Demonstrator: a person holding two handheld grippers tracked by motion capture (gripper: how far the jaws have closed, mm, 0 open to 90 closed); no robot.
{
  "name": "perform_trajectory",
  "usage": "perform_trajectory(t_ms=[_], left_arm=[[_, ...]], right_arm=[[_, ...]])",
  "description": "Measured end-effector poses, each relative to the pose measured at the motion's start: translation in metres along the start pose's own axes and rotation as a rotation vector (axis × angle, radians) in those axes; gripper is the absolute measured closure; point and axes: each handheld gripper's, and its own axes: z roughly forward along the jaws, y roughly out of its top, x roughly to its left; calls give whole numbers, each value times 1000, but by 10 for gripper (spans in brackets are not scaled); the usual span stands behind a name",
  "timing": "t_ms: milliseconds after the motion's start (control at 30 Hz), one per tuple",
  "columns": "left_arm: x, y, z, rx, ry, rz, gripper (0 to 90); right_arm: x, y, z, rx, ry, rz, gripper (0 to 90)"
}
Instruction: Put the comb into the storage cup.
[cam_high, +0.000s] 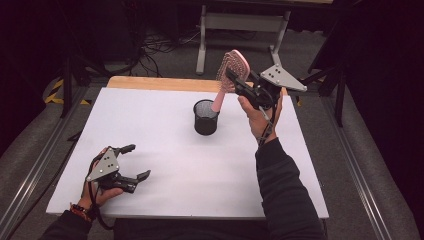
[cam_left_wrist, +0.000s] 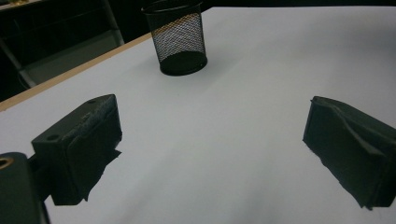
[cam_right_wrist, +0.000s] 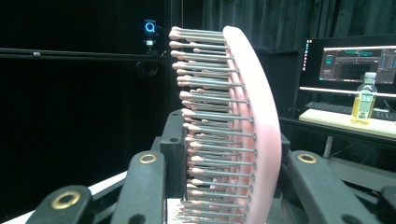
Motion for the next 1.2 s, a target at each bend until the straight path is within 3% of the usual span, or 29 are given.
perform_trajectory(t_ms=[133, 167, 733, 1200], left_arm=[[-1, 0, 1, -3, -3, -1, 56], [-1, 0, 2, 5, -6, 3, 56], [0, 0, 0, 1, -4, -3, 58], [-1, 0, 0, -4, 0, 7, 56]], right_arm=[[-3, -4, 8, 14, -9, -10, 632], [-2, -5, 10, 9, -13, 17, 632], [-5, -40, 50, 92, -42, 34, 632], [-1, -69, 61, 140, -31, 67, 632]])
